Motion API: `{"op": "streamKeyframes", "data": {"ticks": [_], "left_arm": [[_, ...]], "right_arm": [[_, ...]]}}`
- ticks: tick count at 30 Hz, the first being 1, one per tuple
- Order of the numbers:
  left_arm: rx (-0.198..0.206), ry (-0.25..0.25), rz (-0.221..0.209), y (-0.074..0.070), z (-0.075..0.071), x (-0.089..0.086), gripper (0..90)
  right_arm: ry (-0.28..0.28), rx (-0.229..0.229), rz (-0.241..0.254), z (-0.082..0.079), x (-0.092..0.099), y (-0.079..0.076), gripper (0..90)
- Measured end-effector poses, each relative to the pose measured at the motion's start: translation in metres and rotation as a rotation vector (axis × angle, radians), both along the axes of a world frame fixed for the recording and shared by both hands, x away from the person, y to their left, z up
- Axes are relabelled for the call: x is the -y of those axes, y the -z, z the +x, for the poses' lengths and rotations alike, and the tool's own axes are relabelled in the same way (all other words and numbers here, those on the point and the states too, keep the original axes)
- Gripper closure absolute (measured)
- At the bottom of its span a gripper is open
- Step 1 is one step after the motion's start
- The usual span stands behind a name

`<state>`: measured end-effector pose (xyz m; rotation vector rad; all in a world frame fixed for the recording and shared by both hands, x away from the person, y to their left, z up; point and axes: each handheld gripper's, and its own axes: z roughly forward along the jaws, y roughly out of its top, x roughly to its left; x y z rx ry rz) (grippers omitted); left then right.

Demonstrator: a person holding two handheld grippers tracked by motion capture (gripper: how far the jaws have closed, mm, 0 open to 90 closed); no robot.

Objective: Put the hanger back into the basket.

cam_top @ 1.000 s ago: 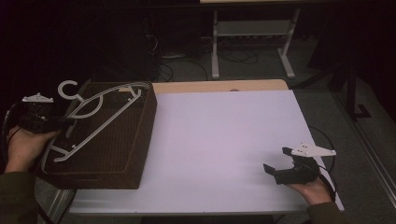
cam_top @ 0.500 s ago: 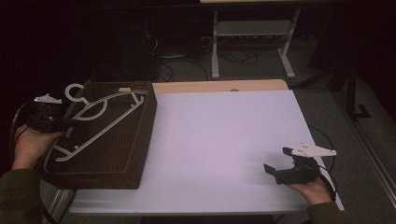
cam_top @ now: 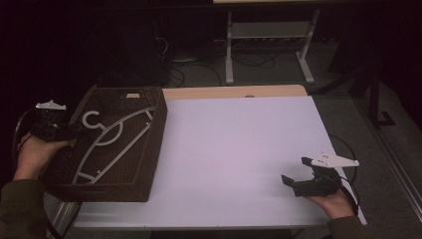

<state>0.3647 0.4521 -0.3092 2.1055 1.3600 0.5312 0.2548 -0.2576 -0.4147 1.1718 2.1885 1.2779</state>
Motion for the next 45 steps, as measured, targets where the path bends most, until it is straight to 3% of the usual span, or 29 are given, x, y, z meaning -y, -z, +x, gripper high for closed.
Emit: {"op": "streamKeyframes", "data": {"ticks": [12,17,29,37,45], "left_arm": [[0.098,-0.002,-0.160,-0.008,-0.007,0.024,30.1],[0.134,0.024,-0.209,-0.011,-0.011,0.041,20.5],[0.223,0.125,-0.268,-0.016,-0.026,0.091,13.6],[0.276,0.184,-0.308,-0.009,-0.036,0.123,11.5],[0.308,0.229,-0.361,0.002,-0.044,0.150,2.1]], "right_arm": [[-0.008,0.019,0.008,0.002,0.000,-0.003,2.2],[-0.010,0.034,0.029,0.005,-0.001,-0.008,2.1],[-0.043,0.086,0.086,0.016,-0.007,-0.029,2.1],[-0.069,0.113,0.129,0.025,-0.015,-0.046,1.8],[-0.101,0.153,0.151,0.034,-0.026,-0.067,0.0]]}}
